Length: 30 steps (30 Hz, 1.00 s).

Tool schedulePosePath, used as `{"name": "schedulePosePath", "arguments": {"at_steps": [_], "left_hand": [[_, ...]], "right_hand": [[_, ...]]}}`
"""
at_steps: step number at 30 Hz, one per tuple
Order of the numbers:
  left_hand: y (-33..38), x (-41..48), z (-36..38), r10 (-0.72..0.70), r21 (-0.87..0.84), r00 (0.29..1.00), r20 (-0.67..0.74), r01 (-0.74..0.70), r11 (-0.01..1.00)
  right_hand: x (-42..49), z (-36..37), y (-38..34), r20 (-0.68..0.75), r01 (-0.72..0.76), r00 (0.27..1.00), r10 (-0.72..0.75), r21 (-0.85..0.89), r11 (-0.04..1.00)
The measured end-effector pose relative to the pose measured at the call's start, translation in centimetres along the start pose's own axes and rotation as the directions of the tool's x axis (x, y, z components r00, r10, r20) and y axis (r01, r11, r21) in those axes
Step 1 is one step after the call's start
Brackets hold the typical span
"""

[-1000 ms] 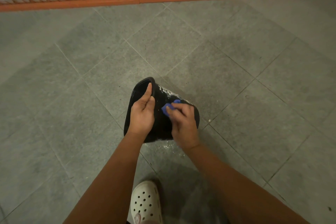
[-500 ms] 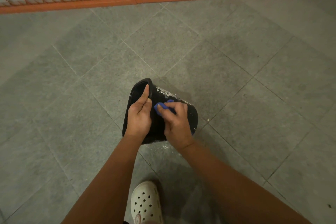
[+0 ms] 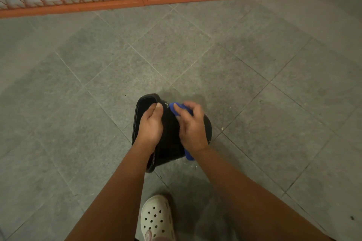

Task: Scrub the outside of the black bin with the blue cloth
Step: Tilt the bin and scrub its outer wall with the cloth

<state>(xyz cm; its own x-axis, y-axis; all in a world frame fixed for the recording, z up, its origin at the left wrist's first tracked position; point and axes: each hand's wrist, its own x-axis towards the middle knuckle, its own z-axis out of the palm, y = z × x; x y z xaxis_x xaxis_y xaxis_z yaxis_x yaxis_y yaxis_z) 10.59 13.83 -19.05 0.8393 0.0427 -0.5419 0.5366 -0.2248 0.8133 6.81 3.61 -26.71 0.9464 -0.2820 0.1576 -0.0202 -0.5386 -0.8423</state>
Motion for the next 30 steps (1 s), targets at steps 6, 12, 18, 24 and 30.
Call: {"name": "schedulePosePath", "arguments": {"at_steps": [6,12,18,24,30], "left_hand": [[0.4,0.1,1.0,-0.001,0.020,0.996,-0.084,0.003,1.000],[0.3,-1.1,1.9,0.130,0.152,0.991,-0.044,-0.122,0.981],[0.0,-1.4,1.7,0.162,0.167,0.984,-0.070,-0.148,0.975],[0.4,-1.7,1.4,0.162,0.174,0.984,-0.075,-0.147,0.974],[0.0,-1.3,0.7,0.107,0.139,0.990,-0.091,-0.093,0.986]], "right_hand": [[-2.2,0.4,0.6,-0.120,0.046,0.992,-0.043,0.020,0.999],[0.4,0.5,0.0,-0.086,0.071,0.994,-0.068,0.027,0.997],[0.1,1.2,-1.3,-0.136,-0.130,0.983,0.126,-0.015,0.991],[0.5,0.7,-1.3,-0.019,-0.049,0.999,0.049,0.005,0.999],[-1.6,0.3,-1.3,-0.069,-0.133,0.989,0.134,0.023,0.991]]}}
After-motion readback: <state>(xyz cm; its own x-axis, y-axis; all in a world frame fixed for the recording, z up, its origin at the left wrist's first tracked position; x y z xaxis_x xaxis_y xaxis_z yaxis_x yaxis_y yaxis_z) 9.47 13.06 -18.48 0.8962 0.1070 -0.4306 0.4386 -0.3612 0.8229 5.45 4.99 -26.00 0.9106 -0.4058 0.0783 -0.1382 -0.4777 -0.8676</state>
